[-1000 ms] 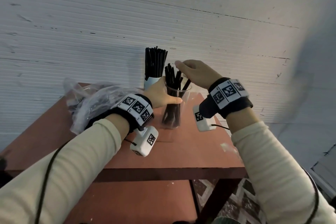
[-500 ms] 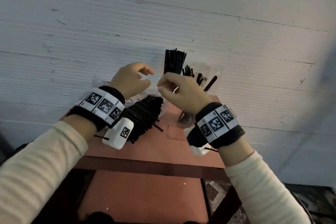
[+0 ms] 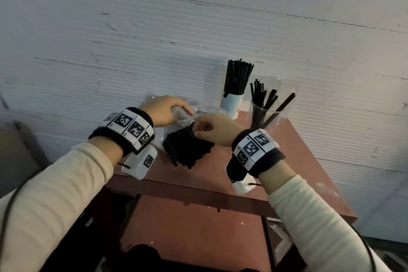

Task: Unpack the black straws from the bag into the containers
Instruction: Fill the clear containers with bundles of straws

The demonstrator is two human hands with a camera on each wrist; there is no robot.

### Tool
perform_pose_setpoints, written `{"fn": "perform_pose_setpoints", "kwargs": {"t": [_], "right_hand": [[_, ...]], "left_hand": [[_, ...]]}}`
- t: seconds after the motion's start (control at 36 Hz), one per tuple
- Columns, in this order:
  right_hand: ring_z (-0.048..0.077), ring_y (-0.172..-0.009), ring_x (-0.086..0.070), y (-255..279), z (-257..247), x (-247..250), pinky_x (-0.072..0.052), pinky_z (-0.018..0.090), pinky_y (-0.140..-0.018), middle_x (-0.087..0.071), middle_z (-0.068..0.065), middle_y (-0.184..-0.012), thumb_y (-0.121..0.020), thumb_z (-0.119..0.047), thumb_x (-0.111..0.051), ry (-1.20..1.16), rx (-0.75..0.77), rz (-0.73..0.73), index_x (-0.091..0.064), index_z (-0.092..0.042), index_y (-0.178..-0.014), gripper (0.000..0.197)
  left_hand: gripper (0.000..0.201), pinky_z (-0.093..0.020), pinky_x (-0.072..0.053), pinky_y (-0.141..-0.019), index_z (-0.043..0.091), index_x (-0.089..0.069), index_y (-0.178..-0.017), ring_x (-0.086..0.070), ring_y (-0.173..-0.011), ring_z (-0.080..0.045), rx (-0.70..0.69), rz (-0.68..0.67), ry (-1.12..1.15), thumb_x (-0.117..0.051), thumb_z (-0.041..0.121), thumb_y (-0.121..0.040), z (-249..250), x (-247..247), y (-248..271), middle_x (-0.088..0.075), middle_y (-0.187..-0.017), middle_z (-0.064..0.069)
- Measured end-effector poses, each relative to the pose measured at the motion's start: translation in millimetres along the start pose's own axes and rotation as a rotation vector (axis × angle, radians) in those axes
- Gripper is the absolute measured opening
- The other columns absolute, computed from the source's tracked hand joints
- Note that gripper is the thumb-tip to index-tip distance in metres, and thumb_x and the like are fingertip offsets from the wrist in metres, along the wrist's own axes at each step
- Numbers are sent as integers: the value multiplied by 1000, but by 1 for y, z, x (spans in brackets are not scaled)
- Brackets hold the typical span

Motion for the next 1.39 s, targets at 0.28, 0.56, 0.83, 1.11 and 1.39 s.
{"fn": "perform_pose_setpoints", "kwargs": {"t": [0.28, 0.56, 0.83, 1.11, 1.39], "right_hand": [[22, -131, -45, -36, -5, -21, -34, 30, -103, -49, 3, -143, -93, -50, -53, 160, -149, -114, -39, -21, -146, 62], [21, -125, -48, -44, -20, -25, -36, 31, -104, -54, 0, -136, -91, -20, -59, 129, -59, -142, -51, -27, -135, 46], [15, -107, -54, -44, -11, -11, -39, 22, -83, -59, -2, -122, -81, -12, -67, 25, -58, -35, -64, -33, -119, 44], [9, -86, -55, -34, 0, -1, -44, 20, -74, -63, -8, -110, -79, -11, -67, -29, -70, 15, -66, -38, -119, 48], [-9, -54, -54, 4, 19, 20, -37, 3, -52, -59, -19, -78, -80, -9, -68, -171, -96, 22, -68, -36, -118, 46]], "left_hand": [[45, -2, -33, -45, 26, -69, -118, -59, -60, -2, 20, 333, 72, -56, -4, -88, 2, 32, -3, -65, -127, -2], [55, -5, -33, -42, 26, -67, -123, -62, -70, -5, 19, 281, 75, -50, -10, -85, 2, 34, 3, -65, -126, -6], [52, -10, -39, -50, 23, -66, -124, -52, -91, -16, -1, 294, 86, -51, -8, -85, 0, 36, 8, -67, -118, -17], [55, -6, -33, -43, 27, -61, -130, -46, -38, 8, -30, 246, 87, -51, -6, -87, -6, 25, 0, -59, -135, -4], [53, -31, -40, -104, 29, -59, -130, -48, -125, -16, -125, 284, 30, -63, 4, -84, -2, 20, 1, -52, -134, -3]]}}
Point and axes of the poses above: each hand's wrist, its own y-axis away from the middle knuckle, its own x-axis out of the back of the hand, z = x × y, the point moved 8 cm from there along -y, towards the middle knuckle
